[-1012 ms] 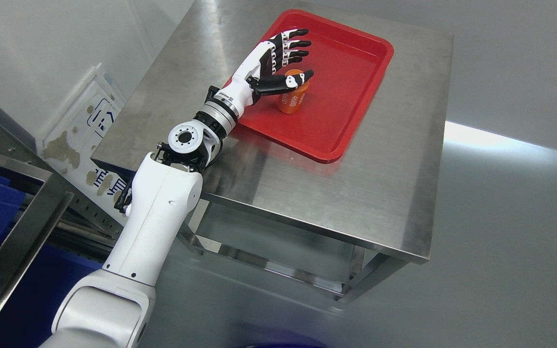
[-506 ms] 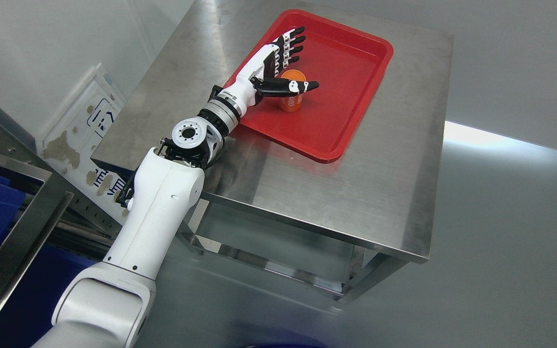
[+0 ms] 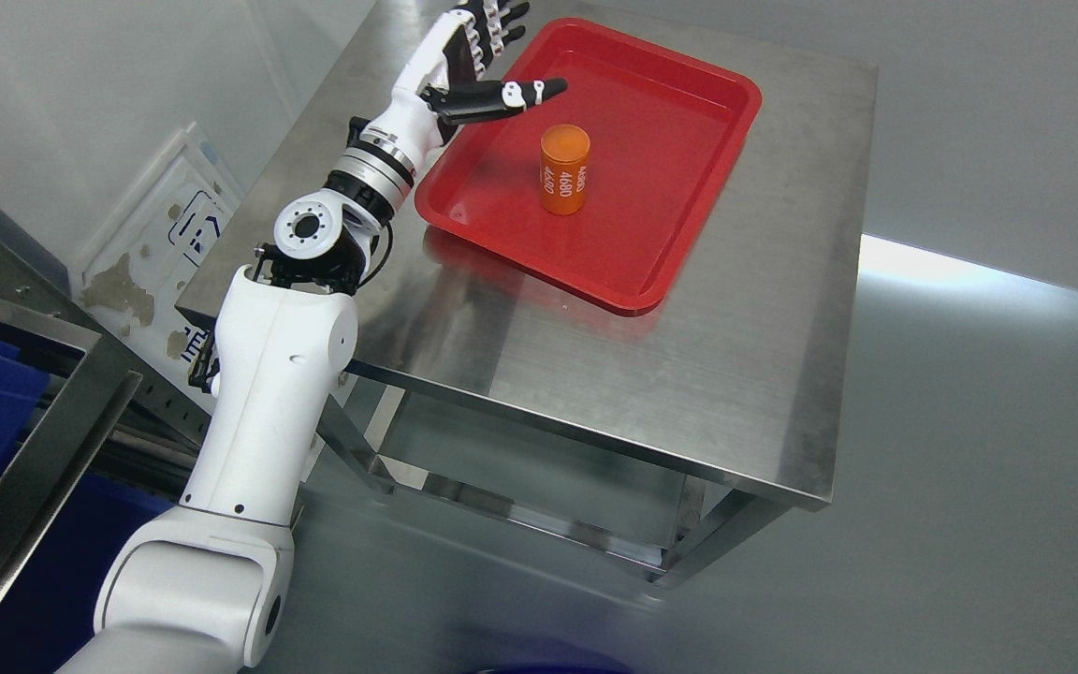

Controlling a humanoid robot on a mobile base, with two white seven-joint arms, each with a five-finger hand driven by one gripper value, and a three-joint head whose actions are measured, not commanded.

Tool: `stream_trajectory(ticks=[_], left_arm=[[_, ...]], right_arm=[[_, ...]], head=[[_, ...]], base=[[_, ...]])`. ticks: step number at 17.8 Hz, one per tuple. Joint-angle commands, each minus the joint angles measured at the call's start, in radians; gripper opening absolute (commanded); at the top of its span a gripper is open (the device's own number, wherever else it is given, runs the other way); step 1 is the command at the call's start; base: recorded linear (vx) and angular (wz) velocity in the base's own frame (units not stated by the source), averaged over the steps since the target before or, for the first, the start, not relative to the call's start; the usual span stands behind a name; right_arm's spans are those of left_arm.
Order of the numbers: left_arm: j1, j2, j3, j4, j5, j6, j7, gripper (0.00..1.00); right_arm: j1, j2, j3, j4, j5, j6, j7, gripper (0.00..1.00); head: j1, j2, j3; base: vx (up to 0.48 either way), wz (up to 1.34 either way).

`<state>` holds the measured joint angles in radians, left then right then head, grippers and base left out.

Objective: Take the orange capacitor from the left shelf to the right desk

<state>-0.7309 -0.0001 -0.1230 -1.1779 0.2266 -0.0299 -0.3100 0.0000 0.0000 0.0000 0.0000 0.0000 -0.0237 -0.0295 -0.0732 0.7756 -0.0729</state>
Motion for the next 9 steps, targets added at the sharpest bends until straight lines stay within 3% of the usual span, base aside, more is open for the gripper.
stream_trajectory(ticks=[1,3,9], left_arm=[[0.010,0.018,0.382,-0.135,-0.001,0.001,0.006,1.00],[0.034,0.018,0.451,-0.125,-0.004,0.008,0.011,1.00],[0.145,0.018,0.471,-0.091,-0.006,-0.002,0.057,1.00]], right_arm=[[0.020,-0.017,-0.012,-0.017,0.005,-0.001,0.000,1.00],[0.020,-0.017,-0.012,-0.017,0.005,-0.001,0.000,1.00],[0.020,-0.017,-0.012,-0.017,0.005,-0.001,0.000,1.00]], head=[[0.0000,0.000,0.000],[0.0000,0.000,0.000],[0.0000,0.000,0.000]], base=[[0.000,0.00],[0.000,0.00],[0.000,0.00]])
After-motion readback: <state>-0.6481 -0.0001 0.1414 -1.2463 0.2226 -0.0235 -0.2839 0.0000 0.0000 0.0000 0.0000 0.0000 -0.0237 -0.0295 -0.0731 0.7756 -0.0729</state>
